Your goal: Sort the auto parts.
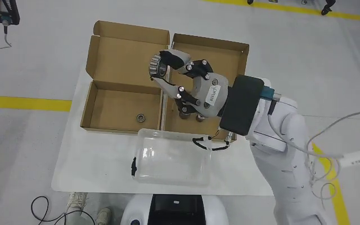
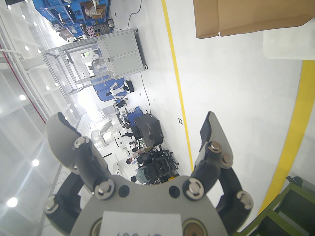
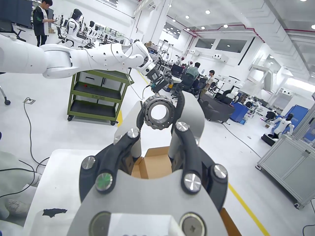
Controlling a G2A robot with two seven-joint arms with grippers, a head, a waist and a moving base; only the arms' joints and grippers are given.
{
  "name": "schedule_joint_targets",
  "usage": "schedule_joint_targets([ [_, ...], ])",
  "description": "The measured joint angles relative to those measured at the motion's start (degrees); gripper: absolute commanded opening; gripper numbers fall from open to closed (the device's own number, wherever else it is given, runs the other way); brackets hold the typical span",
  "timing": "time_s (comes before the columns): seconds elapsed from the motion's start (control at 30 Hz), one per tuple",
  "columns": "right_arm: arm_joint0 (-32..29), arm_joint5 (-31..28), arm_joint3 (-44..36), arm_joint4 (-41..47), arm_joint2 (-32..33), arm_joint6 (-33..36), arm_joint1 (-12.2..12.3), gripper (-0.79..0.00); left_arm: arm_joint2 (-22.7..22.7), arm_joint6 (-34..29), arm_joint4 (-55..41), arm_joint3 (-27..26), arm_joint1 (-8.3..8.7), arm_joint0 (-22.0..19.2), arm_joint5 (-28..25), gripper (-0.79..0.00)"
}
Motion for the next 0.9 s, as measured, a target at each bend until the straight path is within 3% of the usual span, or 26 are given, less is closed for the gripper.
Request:
schedule_joint_targets([
  [0.57,-0.45,-0.55,-0.26,-2.76,-1.57,-0.36,0.47,-0.785,0.00,0.00,0.00,0.00,0.00,0.00,0.00,0.000],
  [0.9,-4.43,-4.13,4.59,-7.51,-6.24,0.97,0.99,-0.785,0.00,0.00,0.00,0.00,0.00,0.00,0.00,0.000],
])
